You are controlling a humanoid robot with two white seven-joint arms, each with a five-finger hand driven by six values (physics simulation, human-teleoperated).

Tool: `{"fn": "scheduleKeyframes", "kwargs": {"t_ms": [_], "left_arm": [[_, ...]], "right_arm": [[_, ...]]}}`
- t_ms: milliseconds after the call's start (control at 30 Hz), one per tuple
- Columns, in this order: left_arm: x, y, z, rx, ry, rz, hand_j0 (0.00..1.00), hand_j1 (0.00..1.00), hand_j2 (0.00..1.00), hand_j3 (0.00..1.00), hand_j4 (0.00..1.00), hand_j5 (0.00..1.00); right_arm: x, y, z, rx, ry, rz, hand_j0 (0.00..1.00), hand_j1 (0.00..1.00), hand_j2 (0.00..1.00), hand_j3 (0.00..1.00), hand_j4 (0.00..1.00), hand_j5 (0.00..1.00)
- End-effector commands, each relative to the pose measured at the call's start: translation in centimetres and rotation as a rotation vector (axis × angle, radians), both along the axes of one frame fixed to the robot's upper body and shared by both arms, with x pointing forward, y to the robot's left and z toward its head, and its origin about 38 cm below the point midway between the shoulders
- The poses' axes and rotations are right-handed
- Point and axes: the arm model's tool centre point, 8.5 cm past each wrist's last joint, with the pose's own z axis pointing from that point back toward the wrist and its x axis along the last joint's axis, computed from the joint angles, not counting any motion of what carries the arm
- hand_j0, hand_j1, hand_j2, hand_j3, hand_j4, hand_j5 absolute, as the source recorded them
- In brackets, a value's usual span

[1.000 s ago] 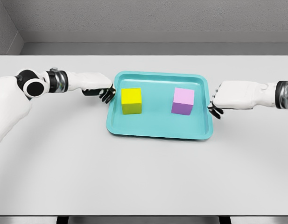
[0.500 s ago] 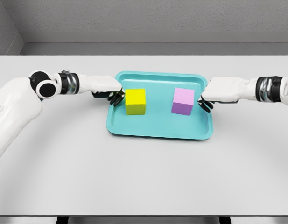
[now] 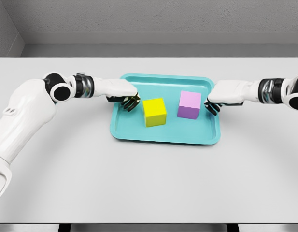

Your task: Push two cubes

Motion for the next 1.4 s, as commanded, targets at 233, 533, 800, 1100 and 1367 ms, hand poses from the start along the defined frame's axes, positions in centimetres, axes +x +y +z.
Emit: {"fn": "scheduleKeyframes", "kwargs": {"t_ms": [233,533,800,1100,1367], "left_arm": [[0.9,2.3,1.7,-0.015,-0.027,0.047,0.11,0.11,0.11,0.11,0.11,0.11],[-1.7,-0.6,1.0,-0.026,-0.004,-0.079,0.12,0.12,0.12,0.12,0.12,0.12],[-3.3,0.5,0.9,-0.053,0.005,-0.100,0.12,0.12,0.12,0.12,0.12,0.12],[-5.3,-1.3,0.8,-0.052,-0.004,-0.183,0.12,0.12,0.12,0.12,0.12,0.12],[-5.7,-1.8,-0.2,-0.041,0.018,-0.196,0.11,0.11,0.11,0.11,0.11,0.11]], "right_arm": [[0.7,1.5,0.0,0.016,-0.003,0.012,0.23,0.23,0.23,0.23,0.23,0.23],[1.5,1.3,0.1,0.020,-0.007,-0.013,0.23,0.23,0.23,0.23,0.23,0.23],[2.4,-0.8,-1.2,0.001,0.031,-0.085,0.25,0.25,0.25,0.25,0.25,0.25],[3.2,0.6,-2.2,-0.007,0.042,-0.087,0.25,0.25,0.25,0.25,0.25,0.25],[3.6,2.4,-2.0,0.001,0.031,-0.060,0.25,0.25,0.25,0.25,0.25,0.25]]}}
